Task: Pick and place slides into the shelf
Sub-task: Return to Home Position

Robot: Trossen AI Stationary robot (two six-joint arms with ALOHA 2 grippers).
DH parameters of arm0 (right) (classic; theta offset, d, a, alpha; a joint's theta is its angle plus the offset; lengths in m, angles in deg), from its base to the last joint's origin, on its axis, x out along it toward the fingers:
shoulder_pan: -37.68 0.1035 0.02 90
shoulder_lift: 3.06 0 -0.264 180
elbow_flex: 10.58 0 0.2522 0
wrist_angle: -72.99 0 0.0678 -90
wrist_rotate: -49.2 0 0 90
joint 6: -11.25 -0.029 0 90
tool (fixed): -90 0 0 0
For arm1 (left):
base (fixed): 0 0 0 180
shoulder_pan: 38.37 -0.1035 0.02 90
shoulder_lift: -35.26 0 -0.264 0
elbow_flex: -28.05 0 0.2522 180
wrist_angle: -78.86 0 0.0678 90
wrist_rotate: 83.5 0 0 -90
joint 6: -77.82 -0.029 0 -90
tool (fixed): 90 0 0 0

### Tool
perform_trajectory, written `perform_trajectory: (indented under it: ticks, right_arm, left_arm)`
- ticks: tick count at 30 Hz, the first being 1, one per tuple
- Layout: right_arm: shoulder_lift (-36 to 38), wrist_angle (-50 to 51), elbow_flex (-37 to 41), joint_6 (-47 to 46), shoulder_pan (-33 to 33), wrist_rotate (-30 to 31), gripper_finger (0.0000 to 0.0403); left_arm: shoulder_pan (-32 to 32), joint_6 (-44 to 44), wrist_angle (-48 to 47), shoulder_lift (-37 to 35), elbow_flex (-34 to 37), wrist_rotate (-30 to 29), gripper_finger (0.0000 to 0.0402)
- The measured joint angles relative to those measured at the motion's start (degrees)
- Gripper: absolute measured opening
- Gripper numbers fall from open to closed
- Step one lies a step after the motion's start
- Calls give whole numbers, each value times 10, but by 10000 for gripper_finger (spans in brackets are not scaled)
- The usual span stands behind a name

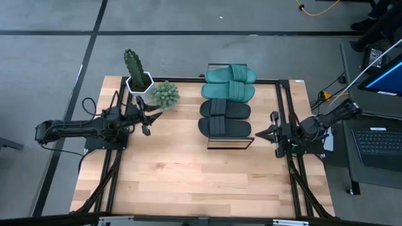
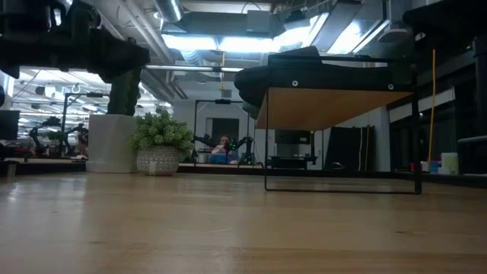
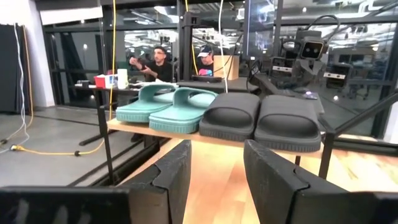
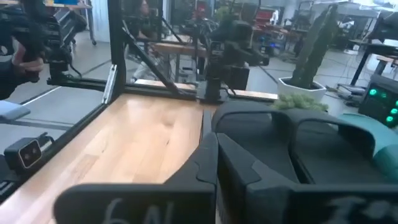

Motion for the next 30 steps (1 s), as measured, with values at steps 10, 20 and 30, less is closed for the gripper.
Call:
perform_trajectory:
  ticks: [10, 20, 30]
  right_arm:
    - [38, -60, 85, -3, 0, 0, 4]
    - [41, -124, 142, -2, 0, -1, 9]
    - [41, -162, 164, 38, 0, -1, 18]
  left_arm:
    - [0, 4, -1, 0, 21, -2, 140]
    - [0, -14, -15, 1, 21, -2, 140]
    - [0, -16, -24, 1, 21, -2, 140]
